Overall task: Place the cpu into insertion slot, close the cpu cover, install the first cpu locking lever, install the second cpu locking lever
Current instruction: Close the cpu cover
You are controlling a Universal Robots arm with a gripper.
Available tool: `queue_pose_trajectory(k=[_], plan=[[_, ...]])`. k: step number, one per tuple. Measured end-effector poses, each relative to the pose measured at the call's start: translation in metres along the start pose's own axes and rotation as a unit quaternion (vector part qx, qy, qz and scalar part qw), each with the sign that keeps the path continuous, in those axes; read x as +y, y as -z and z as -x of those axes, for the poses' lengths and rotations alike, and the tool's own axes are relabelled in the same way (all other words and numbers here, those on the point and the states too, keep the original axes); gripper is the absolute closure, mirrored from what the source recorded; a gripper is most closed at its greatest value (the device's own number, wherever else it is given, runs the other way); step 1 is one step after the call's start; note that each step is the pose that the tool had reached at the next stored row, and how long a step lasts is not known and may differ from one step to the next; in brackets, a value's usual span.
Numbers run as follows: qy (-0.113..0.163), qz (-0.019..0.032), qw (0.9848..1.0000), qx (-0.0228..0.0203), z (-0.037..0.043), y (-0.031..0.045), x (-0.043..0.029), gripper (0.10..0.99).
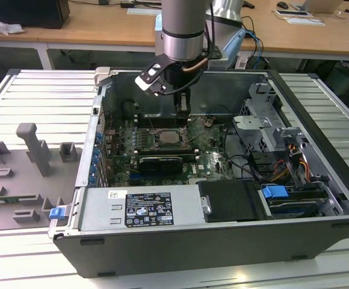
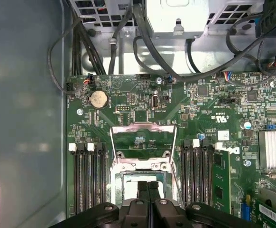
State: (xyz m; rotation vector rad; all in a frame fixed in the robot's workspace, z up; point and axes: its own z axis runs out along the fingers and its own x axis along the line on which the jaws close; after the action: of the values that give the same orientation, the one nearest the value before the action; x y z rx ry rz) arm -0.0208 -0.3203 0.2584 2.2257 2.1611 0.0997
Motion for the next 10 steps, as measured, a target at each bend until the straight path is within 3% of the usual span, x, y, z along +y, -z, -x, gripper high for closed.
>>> queue_pose_trajectory(k=[3, 5, 7, 10], plan=[[0.000, 0.0001, 1.0000, 0.0000, -0.0002, -0.0002, 0.0043, 0.980], [0.000, 0.0000, 1.0000, 0.0001, -0.0006, -0.0013, 0.0201, 0.980], [0.000, 0.0000, 1.0000, 0.0000, -0.0009, -0.0018, 0.0295, 0.980], [0.000, 0.0000, 1.0000, 0.0000, -0.0011, 0.0019, 0.0335, 0.980]])
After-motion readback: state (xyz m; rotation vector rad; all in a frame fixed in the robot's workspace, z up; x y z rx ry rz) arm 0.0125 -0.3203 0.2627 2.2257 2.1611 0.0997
